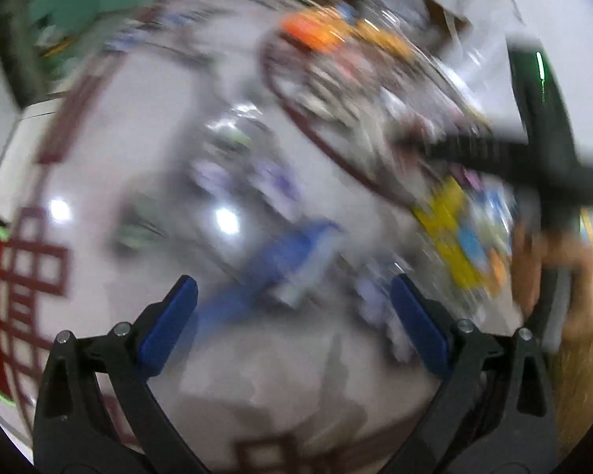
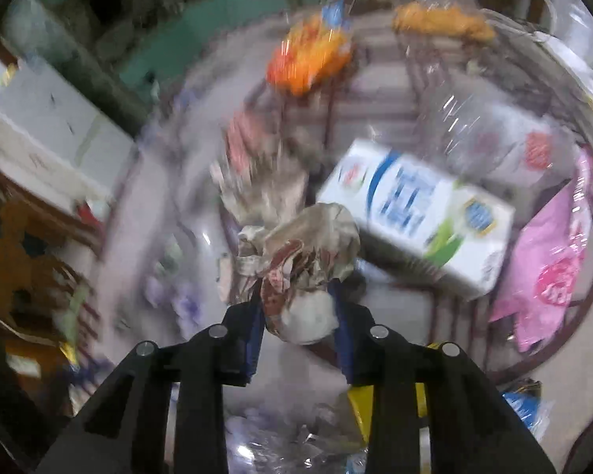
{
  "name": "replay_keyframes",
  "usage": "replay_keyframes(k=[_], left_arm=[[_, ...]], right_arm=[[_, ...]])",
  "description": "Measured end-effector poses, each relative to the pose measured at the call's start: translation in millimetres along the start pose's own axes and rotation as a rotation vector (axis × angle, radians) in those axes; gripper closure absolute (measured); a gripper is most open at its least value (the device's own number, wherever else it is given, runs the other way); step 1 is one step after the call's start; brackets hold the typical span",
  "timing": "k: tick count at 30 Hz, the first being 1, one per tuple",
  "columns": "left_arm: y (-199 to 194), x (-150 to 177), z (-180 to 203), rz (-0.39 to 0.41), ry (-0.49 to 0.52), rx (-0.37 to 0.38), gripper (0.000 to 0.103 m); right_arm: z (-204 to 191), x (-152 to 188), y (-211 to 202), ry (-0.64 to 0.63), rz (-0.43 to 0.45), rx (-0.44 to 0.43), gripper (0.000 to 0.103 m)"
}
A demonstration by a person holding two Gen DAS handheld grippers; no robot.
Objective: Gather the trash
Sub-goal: 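Grasp the clear plastic bag with the left gripper while the right grasps crumpled paper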
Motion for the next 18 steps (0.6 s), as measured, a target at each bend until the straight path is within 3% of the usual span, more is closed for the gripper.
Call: replay_keyframes(k=[3,6,8,11,13,14,15,16,17,18], left_arm=[[11.4,12.5,43.2,-0.026,-0.002,0.124,0.007],[30.9,20.2,76.0,-0.042,-0.082,0.203,0.007],[44.0,22.0,87.2,-0.047,-0.126,0.193,0.007],[47.4,13.3,98.2,0.018,-0.135,0.139,0.007],[51.7,12.2,96.5,0.029,-0.169,0.095,0.009],[52.7,11.9,95.2,0.036,-0.177,0.074,0.014],[53.7,9.4,96.8,0.041,-0.169,0.054,0.03],[55.0,8.1,98.6,0.04,-0.156,0.041,0.037],[56.3,7.0,100.0,0.036,-0.14,0.034,0.055],[57.4,5.9,99.0,0.031,-0.134,0.036,0.06]], right_arm=[[3.9,-15.3,-32.6,-0.011,0.117,0.01,0.073],[6.6,-17.6,-47.7,-0.007,0.151,0.004,0.073],[9.5,-15.2,-51.5,0.006,0.157,-0.002,0.073],[14.5,-13.3,-53.8,0.029,0.159,-0.006,0.072],[20.4,-22.3,-55.3,-0.001,0.208,0.068,0.072],[21.1,-24.8,-55.9,0.006,0.221,0.069,0.072],[20.6,-25.7,-56.5,0.021,0.216,0.039,0.072],[19.7,-25.0,-58.3,0.044,0.203,-0.004,0.072],[19.0,-25.0,-60.6,0.055,0.2,-0.026,0.072],[19.5,-25.0,-62.4,0.055,0.205,-0.028,0.072]])
Point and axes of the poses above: each gripper's, at about its wrist camera, not at the fingertips, and y roughly the way its jaws point, z to its right, x to its underside, the point moved 9 cm from there along y, roughly the way its jaws point, and after that the axes turned 13 degrees about y, right-handed, at the moved point
